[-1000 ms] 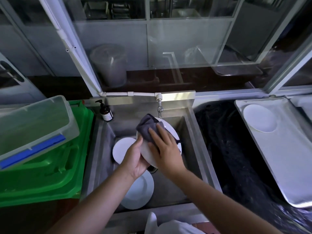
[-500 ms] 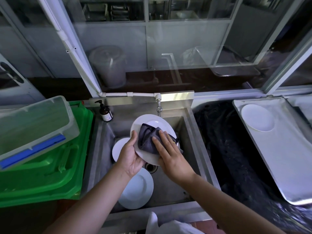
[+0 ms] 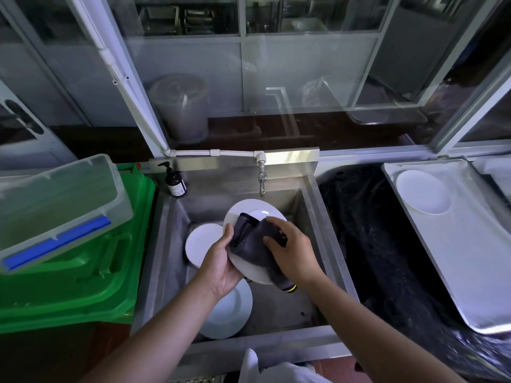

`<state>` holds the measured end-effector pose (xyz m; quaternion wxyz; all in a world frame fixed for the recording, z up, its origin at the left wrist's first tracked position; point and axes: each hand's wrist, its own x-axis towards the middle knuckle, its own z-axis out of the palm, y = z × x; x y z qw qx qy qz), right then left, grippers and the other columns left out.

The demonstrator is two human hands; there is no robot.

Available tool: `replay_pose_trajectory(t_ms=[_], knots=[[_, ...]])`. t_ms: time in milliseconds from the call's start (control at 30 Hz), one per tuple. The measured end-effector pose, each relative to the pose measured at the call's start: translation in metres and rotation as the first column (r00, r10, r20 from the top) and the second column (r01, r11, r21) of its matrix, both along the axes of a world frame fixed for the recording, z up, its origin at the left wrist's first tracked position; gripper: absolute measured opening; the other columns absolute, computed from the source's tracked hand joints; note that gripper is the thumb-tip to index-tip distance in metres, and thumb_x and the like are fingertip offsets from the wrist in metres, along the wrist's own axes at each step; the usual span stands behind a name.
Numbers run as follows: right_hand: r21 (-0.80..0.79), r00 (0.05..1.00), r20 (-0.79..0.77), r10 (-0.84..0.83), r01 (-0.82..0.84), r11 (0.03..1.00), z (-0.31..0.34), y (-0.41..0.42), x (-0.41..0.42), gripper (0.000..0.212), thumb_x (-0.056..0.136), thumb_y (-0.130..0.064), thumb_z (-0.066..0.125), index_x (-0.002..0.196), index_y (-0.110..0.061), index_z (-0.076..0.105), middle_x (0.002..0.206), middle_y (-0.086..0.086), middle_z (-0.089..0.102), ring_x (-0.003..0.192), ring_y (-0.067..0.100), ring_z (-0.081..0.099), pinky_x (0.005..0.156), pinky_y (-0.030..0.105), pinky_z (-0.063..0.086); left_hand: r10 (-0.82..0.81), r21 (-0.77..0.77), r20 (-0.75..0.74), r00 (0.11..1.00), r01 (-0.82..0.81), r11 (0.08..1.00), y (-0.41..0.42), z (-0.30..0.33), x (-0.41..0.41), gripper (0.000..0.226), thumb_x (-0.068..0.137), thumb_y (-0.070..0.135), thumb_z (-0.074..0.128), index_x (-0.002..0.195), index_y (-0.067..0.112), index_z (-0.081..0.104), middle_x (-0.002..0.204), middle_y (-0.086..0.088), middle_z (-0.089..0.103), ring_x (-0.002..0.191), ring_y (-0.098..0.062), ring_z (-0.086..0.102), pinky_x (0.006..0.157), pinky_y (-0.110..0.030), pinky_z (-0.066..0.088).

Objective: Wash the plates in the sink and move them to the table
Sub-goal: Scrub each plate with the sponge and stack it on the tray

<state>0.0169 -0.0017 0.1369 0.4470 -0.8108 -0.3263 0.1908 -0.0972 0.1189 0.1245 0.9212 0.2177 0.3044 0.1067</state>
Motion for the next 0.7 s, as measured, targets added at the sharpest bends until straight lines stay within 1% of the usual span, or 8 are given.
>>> replay_pose_trajectory(t_ms=[167,233,300,367,433,533,633,700], knots=[[0.056,0.987,0.139,0.077,-0.085,0.995,0.011,0.000,0.006,0.035,0.090,-0.005,0.066,0.119,-0.025,0.071,0.101,-0.033,0.058,0.101,-0.004,0.054,0.094,0.008,0.040,-0.077,0.021,-0.067,0.995,0.079,0.997,-0.005,-0.007,-0.006,0.053,0.107,0.047,0.038,0.142,0.011,0.057,0.139,-0.020,0.062,0.128,-0.035,0.061,0.109,-0.052,0.044],[0.045,0.961,0.231,0.151,-0.165,0.985,0.010,0.002,0.005,0.031,0.091,-0.007,0.066,0.119,-0.020,0.069,0.102,-0.030,0.056,0.106,0.007,0.055,0.097,0.019,0.043,-0.109,0.014,-0.073,0.991,0.110,0.994,-0.009,-0.010,-0.008,0.053,0.107,0.046,0.039,0.141,0.011,0.058,0.140,-0.021,0.061,0.132,-0.037,0.057,0.113,-0.053,0.041],[0.058,0.920,0.354,0.170,-0.203,0.977,0.000,0.004,0.001,0.024,0.091,-0.009,0.065,0.114,-0.013,0.067,0.112,-0.010,0.065,0.113,0.018,0.056,0.099,0.039,0.048,-0.104,-0.016,-0.082,0.991,0.103,0.995,-0.014,-0.009,-0.009,0.051,0.107,0.044,0.041,0.139,0.010,0.061,0.138,-0.022,0.062,0.129,-0.038,0.059,0.111,-0.053,0.042],[0.072,0.847,0.513,0.141,-0.206,0.976,-0.019,0.003,-0.004,0.022,0.096,-0.017,0.060,0.115,-0.010,0.067,0.131,0.005,0.064,0.126,0.026,0.054,0.101,0.048,0.047,-0.079,-0.063,-0.062,0.995,0.075,0.995,-0.018,-0.011,-0.010,0.051,0.106,0.043,0.043,0.139,0.008,0.060,0.137,-0.023,0.062,0.123,-0.037,0.063,0.106,-0.052,0.048],[-0.024,0.807,0.547,0.224,-0.253,0.967,-0.034,-0.003,-0.013,0.048,0.102,-0.042,0.050,0.140,-0.013,0.058,0.155,0.010,0.045,0.144,0.032,0.040,0.114,0.052,0.038,-0.040,-0.100,-0.032,0.999,0.037,0.994,-0.018,-0.008,-0.010,0.050,0.106,0.042,0.045,0.137,0.007,0.063,0.136,-0.021,0.064,0.117,-0.034,0.068,0.098,-0.048,0.056],[-0.217,0.740,0.544,0.394,-0.330,0.919,-0.045,-0.015,-0.024,0.085,0.095,-0.070,0.044,0.161,-0.022,0.023,0.170,0.007,0.009,0.157,0.027,0.005,0.126,0.049,0.013,-0.019,-0.116,-0.012,1.000,0.017,0.993,-0.017,-0.009,-0.010,0.050,0.106,0.040,0.043,0.132,0.005,0.067,0.138,-0.019,0.063,0.120,-0.031,0.067,0.097,-0.046,0.057],[-0.132,0.698,0.634,0.334,-0.328,0.936,-0.052,-0.016,-0.024,0.071,0.098,-0.057,0.053,0.157,-0.020,0.036,0.167,0.010,0.023,0.153,0.031,0.024,0.120,0.051,0.029,-0.013,-0.130,-0.011,1.000,0.012,0.991,-0.011,-0.014,-0.011,0.057,0.106,0.042,0.043,0.148,0.004,0.050,0.149,-0.021,0.053,0.140,-0.034,0.050,0.119,-0.048,0.038],[-0.066,0.648,0.709,0.279,-0.333,0.941,-0.059,-0.018,-0.023,0.059,0.102,-0.049,0.054,0.151,-0.018,0.047,0.162,0.012,0.034,0.147,0.033,0.037,0.115,0.051,0.037,-0.005,-0.148,0.008,1.000,0.006,0.989,-0.008,-0.015,-0.012,0.064,0.104,0.044,0.044,0.149,-0.001,0.046,0.149,-0.024,0.051,0.140,-0.036,0.049,0.118,-0.050,0.037]])
